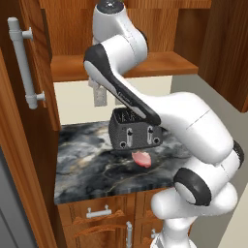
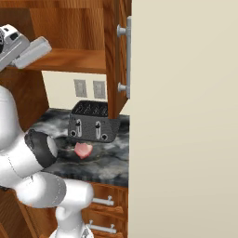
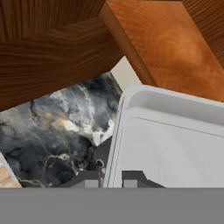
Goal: Retrieve the tupperware from the cabinet, then place the raw meat into the tupperware to avoid contamination.
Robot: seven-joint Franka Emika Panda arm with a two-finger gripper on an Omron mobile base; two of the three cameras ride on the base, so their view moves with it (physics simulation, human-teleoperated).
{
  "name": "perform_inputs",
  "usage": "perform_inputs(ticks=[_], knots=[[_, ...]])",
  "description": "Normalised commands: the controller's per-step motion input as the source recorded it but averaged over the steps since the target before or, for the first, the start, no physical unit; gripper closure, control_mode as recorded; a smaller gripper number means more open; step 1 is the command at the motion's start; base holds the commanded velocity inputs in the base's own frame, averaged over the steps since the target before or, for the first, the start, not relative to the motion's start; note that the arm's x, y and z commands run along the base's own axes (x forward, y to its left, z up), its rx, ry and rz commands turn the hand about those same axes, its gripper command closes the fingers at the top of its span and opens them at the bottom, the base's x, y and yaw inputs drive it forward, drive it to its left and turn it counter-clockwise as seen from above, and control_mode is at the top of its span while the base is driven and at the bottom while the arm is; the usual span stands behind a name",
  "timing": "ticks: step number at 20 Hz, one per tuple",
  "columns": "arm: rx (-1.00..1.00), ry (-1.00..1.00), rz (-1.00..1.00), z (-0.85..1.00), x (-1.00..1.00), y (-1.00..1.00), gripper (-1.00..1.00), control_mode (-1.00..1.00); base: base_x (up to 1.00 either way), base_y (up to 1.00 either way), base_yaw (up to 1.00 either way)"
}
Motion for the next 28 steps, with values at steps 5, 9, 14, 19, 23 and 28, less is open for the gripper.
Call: perform_inputs(ticks=[5, 9, 14, 19, 23, 28], knots=[[0.03, 0.05, -0.06, -0.17, -0.68, -0.31, 1.0, -1.0, 0.0, 0.0, 0.0], [0.02, 0.05, -0.05, -0.21, -0.68, -0.19, 1.0, -1.0, 0.0, 0.0, 0.0], [0.01, 0.02, -0.02, -0.33, -0.29, -0.19, 1.0, -1.0, 0.0, 0.0, 0.0], [0.0, 0.0, 0.0, -0.46, 0.0, -0.23, 1.0, -1.0, 0.0, 0.0, 0.0], [0.0, 0.01, 0.03, -0.7, 0.0, -0.09, 1.0, -1.0, 0.0, 0.0, 0.0], [0.0, 0.06, 0.09, -0.61, 0.0, 0.02, 1.0, -1.0, 0.0, 0.0, 0.0]])
